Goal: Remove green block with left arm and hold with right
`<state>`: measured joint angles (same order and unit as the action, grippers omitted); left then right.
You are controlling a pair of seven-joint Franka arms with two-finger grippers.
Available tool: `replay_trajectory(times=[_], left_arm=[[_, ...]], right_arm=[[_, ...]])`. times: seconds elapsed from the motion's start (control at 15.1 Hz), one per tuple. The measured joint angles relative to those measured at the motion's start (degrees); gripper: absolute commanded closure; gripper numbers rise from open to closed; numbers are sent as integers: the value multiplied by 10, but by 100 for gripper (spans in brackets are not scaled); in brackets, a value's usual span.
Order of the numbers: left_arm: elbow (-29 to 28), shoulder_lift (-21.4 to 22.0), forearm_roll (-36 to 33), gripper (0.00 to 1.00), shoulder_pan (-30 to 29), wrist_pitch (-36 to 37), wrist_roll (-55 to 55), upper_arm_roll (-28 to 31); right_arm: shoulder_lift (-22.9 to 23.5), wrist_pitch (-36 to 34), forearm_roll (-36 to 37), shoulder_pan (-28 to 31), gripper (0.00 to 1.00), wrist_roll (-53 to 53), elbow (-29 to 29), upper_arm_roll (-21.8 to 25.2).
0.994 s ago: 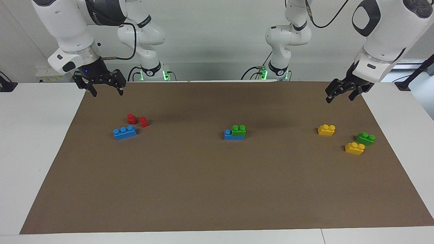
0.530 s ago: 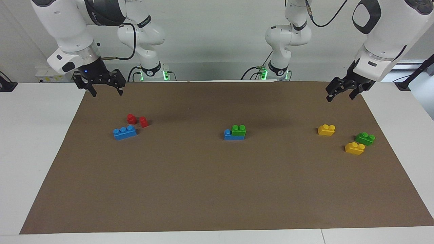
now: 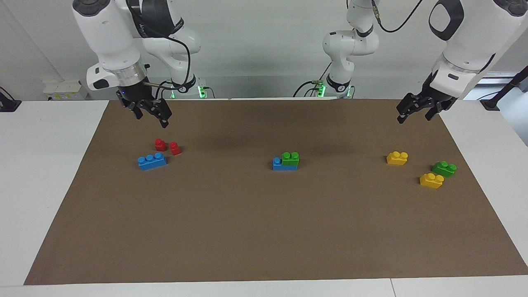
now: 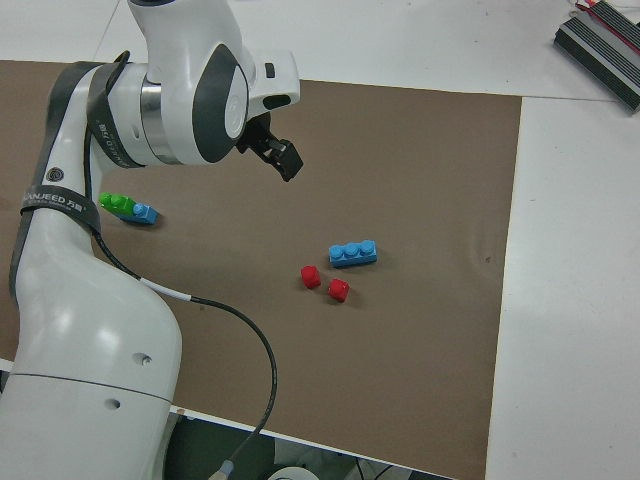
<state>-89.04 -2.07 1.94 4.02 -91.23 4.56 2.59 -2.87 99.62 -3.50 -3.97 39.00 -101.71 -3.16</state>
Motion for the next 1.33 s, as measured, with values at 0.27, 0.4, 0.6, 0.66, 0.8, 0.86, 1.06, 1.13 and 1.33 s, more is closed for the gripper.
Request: replay_trajectory(times=[0.27, 0.4, 0.6, 0.66, 0.8, 0.86, 1.06, 1.13, 1.33], left_arm=[[-1, 0, 0, 0, 0, 0, 8, 0], [-7, 2, 0, 0, 1, 0, 34, 0], [-23, 10, 0, 0, 10, 0, 95, -5], [-31, 15, 1, 0, 19, 0, 125, -5], [-52, 25, 2, 0, 41, -5, 194, -6], [-64, 31, 2, 0, 53, -10, 233, -7], [-102, 49, 3, 0, 89, -33, 354, -8], [-118, 55, 4, 0, 99, -47, 394, -9], [-156, 71, 10, 0, 124, -96, 522, -9]], right_arm=[[46, 35, -39, -38, 4, 168, -6, 0], [75, 60, -64, -57, 4, 235, -7, -1], [107, 108, -118, -76, 4, 320, -9, -1], [116, 121, -127, -83, 4, 347, -9, -1], [128, 143, -160, -95, 4, 388, -10, -1], [133, 154, -174, -99, 4, 403, -10, -1], [143, 179, -213, -109, 5, 437, -13, -1], [146, 189, -230, -112, 5, 443, -15, 0], [157, 232, -256, -133, 5, 461, -32, 0]])
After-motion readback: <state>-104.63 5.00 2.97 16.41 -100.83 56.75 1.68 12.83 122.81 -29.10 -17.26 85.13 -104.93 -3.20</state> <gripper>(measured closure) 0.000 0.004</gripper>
